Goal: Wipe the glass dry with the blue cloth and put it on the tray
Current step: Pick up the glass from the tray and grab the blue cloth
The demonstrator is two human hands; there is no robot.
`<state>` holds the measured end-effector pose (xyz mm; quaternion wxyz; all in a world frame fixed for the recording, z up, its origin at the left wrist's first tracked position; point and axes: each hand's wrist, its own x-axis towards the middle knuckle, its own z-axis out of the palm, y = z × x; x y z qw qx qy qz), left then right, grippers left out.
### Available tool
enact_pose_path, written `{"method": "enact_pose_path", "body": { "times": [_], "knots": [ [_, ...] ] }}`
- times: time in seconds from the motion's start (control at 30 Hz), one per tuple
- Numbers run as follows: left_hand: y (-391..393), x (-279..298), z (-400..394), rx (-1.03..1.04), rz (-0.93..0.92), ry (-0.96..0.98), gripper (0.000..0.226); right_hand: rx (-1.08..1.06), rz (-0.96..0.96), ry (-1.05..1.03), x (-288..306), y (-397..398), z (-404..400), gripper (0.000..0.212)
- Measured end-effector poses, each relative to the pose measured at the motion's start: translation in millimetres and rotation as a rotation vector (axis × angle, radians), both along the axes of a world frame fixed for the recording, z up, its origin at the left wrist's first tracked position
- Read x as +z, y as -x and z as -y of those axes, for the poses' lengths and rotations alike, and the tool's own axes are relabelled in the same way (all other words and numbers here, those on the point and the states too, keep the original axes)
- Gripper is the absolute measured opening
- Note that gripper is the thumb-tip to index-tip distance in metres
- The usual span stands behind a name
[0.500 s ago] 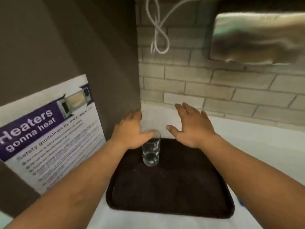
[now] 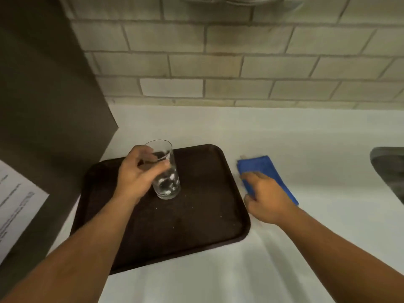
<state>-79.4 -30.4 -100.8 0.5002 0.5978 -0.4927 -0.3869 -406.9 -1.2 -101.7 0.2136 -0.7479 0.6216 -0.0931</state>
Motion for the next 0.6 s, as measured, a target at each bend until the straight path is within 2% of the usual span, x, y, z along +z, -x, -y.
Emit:
{"method": "enact_pose_path", "body": {
  "times": [0.07, 0.17, 0.23, 0.3, 0.43, 0.6],
  "knots": [
    [26, 2, 6, 0.005, -0.187, -0.055, 0.043, 0.025, -0.075, -0.042, -14, 33, 9, 0.071],
    [56, 9, 8, -0.012, -0.467, -0.215, 0.042, 0.184, -0.176, -0.128, -35, 54, 25, 0.088],
    [70, 12, 4, -0.044, -0.616, -0.293, 0.048, 0.23, -0.206, -0.109, -47, 57, 37, 0.087],
    [81, 13, -1, -0.048, -0.753, -0.318, 0.044, 0.216, -0.186, -0.046, -57, 57, 47, 0.084],
    [89, 11, -10, 0.046, -0.885, -0.411, 0.059, 0.122, -0.13, 0.02, -70, 56, 58, 0.079],
    [83, 11, -18, 0.051, -0.911, -0.458, 0.068, -0.045, 0.075, 0.065, -70, 58, 55, 0.046]
  ]
}}
